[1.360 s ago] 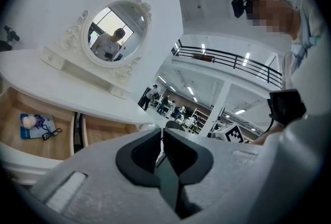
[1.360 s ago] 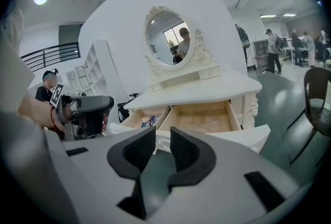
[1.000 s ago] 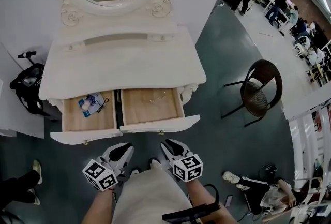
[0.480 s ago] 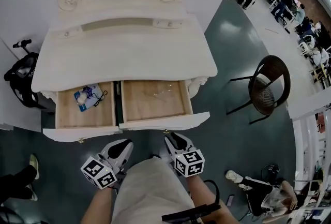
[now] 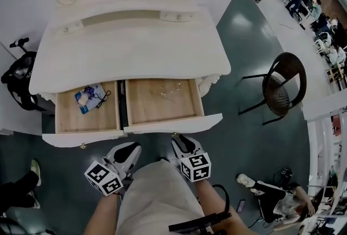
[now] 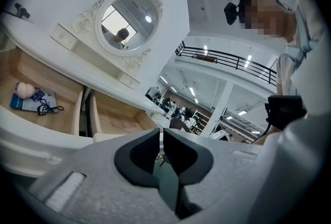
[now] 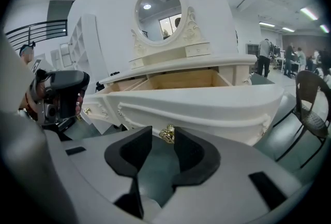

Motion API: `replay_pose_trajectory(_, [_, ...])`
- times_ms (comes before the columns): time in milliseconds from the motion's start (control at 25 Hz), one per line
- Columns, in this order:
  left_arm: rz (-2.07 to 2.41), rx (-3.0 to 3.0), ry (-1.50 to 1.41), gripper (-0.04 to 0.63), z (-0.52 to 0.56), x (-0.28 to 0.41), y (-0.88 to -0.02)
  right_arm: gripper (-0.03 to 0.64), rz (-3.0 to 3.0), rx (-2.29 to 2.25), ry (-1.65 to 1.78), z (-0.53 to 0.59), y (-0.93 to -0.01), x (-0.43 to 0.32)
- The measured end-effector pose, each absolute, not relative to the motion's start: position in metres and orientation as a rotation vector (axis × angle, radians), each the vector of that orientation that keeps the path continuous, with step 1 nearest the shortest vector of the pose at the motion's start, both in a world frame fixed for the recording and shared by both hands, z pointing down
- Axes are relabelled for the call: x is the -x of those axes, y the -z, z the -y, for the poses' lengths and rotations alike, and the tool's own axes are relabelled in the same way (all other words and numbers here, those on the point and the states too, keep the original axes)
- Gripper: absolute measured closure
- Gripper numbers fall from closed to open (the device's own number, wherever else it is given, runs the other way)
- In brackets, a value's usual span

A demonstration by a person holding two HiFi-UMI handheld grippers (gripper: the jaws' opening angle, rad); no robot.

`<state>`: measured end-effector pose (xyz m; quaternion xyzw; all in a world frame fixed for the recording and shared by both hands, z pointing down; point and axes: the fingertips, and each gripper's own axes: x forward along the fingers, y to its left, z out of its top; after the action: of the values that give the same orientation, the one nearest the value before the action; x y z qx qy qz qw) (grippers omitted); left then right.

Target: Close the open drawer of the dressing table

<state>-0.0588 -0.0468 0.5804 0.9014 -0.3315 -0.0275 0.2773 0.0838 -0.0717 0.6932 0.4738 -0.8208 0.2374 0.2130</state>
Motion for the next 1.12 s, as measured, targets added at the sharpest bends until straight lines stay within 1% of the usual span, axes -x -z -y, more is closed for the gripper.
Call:
replay_pose_trajectory(160, [0.883, -2.423, 0.075, 0.586, 0.048, 0.058, -0.580, 0.479, 2.253, -1.329, -0.672, 0.073, -0.698, -0.087])
replay_pose_trajectory(320, [0.878, -2.419, 0.075, 0.586, 0.050, 0.056, -0.581, 0.520, 2.223, -1.344, -0.661, 0.076, -0.702, -0.090])
replay_pose_trajectory(1120, [0.914, -2.403, 0.074, 0.586, 0.074, 0.051, -0.576, 0.518, 2.241, -1.282, -0.693, 0.105, -0.705, -0.085])
